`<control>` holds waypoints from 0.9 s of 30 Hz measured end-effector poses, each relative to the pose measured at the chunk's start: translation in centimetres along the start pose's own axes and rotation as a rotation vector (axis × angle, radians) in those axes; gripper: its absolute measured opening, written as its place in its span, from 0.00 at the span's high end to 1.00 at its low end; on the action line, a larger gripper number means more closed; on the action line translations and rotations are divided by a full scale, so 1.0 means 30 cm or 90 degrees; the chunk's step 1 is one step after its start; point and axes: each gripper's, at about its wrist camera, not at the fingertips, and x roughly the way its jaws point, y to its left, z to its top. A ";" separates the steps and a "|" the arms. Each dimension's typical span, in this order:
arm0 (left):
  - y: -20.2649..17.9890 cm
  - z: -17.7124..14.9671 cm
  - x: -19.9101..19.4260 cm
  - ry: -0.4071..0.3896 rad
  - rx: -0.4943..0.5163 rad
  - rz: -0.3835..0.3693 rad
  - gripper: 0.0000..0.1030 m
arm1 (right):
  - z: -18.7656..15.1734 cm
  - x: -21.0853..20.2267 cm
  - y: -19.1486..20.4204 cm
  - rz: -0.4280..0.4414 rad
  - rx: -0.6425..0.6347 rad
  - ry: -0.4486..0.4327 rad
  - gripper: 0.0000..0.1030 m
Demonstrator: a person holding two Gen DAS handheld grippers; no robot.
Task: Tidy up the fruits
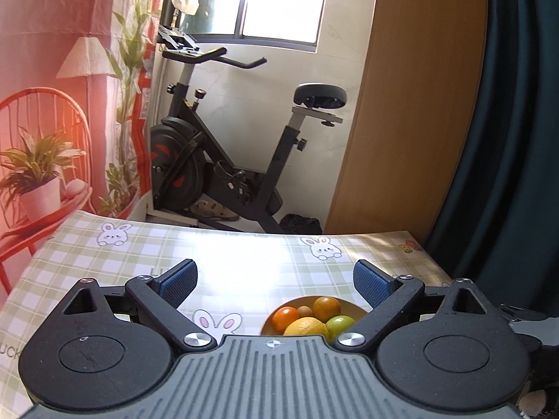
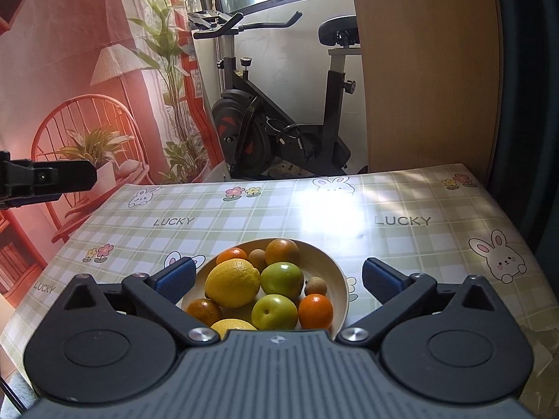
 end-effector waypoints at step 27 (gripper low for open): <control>0.059 0.039 -0.196 0.008 0.016 0.118 0.06 | 0.066 -0.156 0.146 -0.028 -0.012 0.008 0.00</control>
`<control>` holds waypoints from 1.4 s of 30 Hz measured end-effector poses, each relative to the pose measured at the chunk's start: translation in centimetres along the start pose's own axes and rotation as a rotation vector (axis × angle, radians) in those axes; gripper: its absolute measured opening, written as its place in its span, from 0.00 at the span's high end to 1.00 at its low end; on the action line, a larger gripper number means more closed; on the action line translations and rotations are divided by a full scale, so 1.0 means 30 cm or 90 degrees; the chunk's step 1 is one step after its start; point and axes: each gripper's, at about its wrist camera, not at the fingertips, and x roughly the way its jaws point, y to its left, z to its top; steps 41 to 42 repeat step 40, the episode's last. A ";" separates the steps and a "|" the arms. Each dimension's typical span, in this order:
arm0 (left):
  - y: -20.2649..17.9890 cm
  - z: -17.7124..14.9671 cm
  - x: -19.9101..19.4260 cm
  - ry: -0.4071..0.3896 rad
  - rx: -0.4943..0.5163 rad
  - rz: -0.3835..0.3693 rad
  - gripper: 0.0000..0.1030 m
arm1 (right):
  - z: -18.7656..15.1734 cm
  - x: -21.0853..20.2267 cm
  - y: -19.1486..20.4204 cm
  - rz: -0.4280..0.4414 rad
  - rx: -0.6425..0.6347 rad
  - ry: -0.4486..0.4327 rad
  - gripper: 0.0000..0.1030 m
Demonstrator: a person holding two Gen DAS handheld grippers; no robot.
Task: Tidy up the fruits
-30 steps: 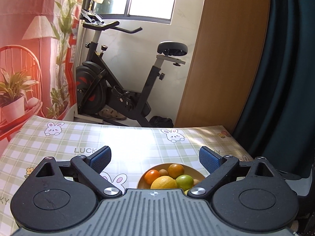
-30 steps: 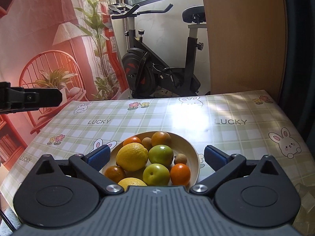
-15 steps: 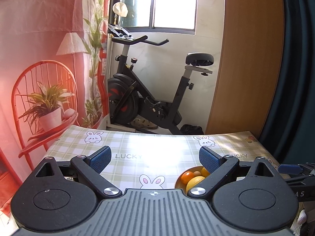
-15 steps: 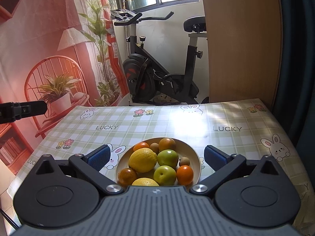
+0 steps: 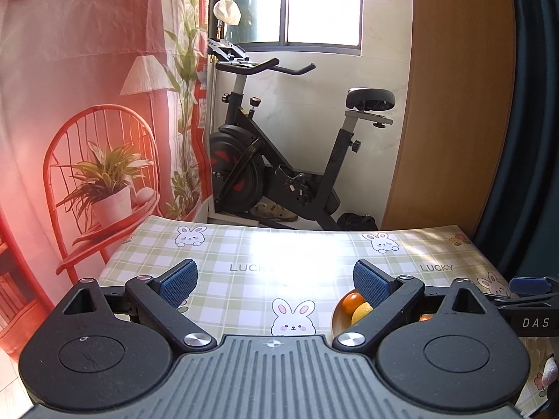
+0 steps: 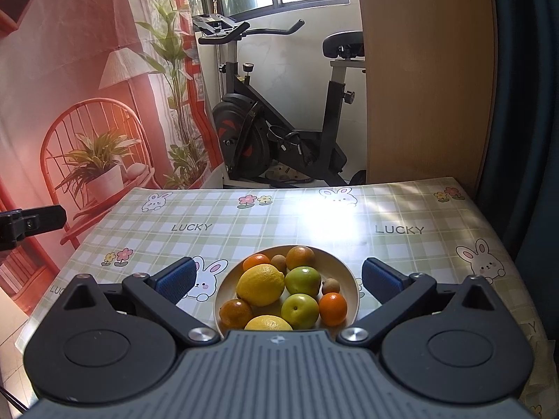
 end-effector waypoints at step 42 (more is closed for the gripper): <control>0.001 -0.011 0.019 0.045 -0.019 -0.027 0.05 | 0.015 0.027 0.005 -0.009 -0.018 0.015 0.01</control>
